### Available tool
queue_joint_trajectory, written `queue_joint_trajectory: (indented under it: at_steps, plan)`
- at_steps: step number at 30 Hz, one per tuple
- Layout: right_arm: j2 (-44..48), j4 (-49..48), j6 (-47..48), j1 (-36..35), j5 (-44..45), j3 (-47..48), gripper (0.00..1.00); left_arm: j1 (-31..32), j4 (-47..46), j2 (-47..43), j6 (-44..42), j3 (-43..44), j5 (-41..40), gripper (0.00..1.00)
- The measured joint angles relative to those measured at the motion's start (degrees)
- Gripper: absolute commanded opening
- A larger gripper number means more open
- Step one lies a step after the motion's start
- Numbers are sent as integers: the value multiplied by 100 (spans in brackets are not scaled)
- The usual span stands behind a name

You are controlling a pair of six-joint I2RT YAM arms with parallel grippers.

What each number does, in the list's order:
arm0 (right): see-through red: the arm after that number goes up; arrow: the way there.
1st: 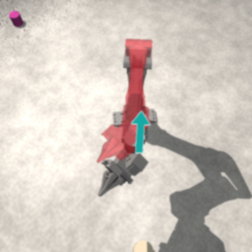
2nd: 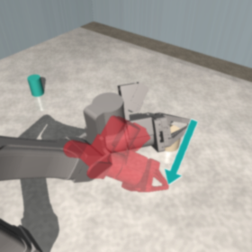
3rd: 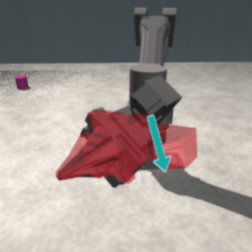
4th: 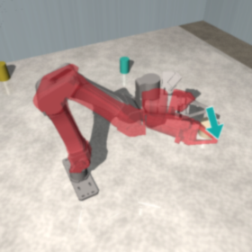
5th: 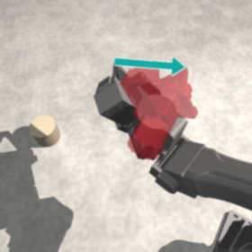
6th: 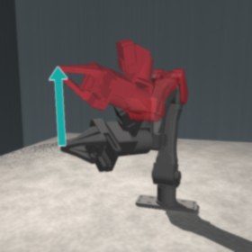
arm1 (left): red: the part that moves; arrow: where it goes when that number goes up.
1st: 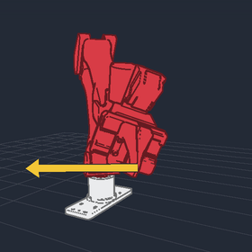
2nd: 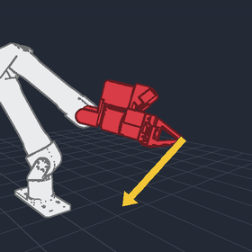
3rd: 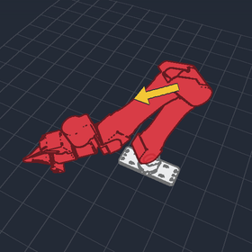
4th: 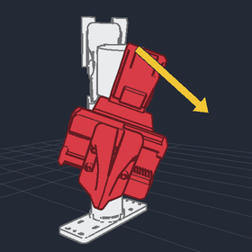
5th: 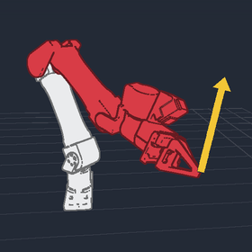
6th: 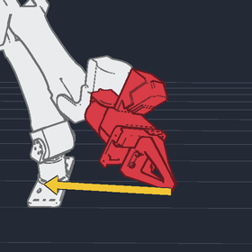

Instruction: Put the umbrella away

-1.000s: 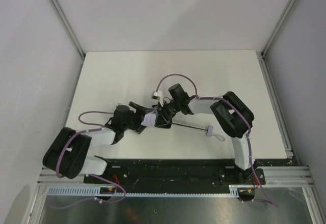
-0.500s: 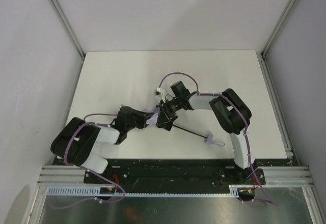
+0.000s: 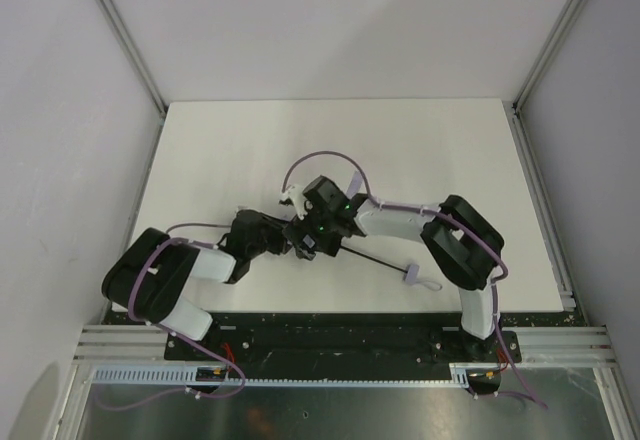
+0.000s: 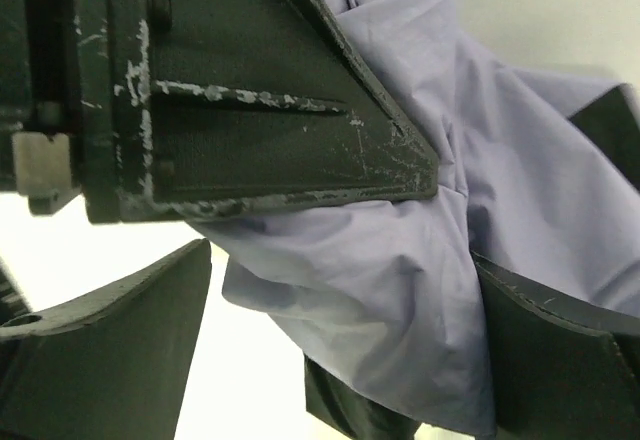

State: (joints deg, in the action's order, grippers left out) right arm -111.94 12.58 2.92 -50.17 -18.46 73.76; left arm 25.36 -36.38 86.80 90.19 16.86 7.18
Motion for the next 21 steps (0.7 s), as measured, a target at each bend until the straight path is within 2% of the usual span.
queue_joint_trajectory:
  at_steps: [3,6,8,10,14,15,20,21]
  plan:
    - [70,85,273,-428,1362,0,95,0,164,57,37,127,87,0]
    - [70,87,581,-839,2616,0,89,0,291,50,59,177,111,0]
    - [28,31,660,-1060,3353,0,76,0,398,11,92,203,114,0]
    - [-46,-120,673,-1126,3904,7,54,-4,551,-66,120,205,140,0]
    - [-184,-308,474,-1158,3978,37,10,-55,787,-179,234,247,17,0]
    - [-190,-304,494,-1147,3954,61,5,-59,844,-229,216,254,0,0]
    - [-184,-363,761,-964,3248,72,0,-63,1231,-461,127,297,-166,2]
    - [-184,-402,802,-922,2986,61,0,-61,1322,-494,129,319,-208,14]
